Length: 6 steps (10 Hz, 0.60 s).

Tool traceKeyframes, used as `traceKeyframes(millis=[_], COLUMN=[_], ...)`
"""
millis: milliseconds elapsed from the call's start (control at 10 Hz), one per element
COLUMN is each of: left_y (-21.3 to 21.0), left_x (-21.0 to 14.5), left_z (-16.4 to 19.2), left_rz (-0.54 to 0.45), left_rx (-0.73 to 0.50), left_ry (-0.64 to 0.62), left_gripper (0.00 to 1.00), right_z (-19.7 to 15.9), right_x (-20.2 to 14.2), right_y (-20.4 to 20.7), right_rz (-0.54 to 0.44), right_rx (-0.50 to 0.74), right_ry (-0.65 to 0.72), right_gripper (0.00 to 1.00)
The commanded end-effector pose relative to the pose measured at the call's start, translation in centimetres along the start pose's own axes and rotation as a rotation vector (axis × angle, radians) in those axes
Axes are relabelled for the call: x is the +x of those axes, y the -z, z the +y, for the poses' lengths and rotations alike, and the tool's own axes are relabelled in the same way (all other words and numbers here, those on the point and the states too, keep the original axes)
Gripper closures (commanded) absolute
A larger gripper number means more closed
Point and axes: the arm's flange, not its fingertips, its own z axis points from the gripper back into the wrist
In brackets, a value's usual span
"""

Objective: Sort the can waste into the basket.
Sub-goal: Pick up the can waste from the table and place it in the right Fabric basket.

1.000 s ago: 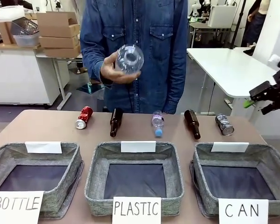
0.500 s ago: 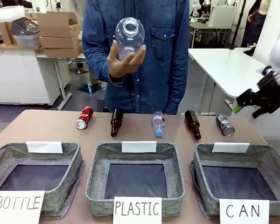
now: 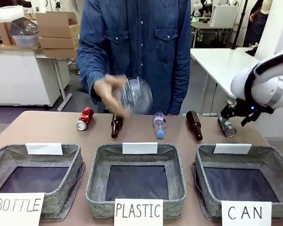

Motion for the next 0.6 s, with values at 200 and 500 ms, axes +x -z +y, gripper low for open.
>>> traceKeyframes(millis=[200,500], left_y=[-0.1,-0.1], left_x=[0.0,0.0], left_z=[-0.3,-0.3], left_rz=[0.008,0.008], left_rx=[-0.007,-0.007], left_ry=[0.022,0.022], left_gripper=[0.0,0.0], right_z=[1.5,1.9], right_x=[2.1,2.2], right_y=[3.4,3.3], right_rz=[-0.012,-0.007], right_rx=[-0.041,-0.051], right_ry=[0.045,0.029], right_gripper=[0.0,0.0])
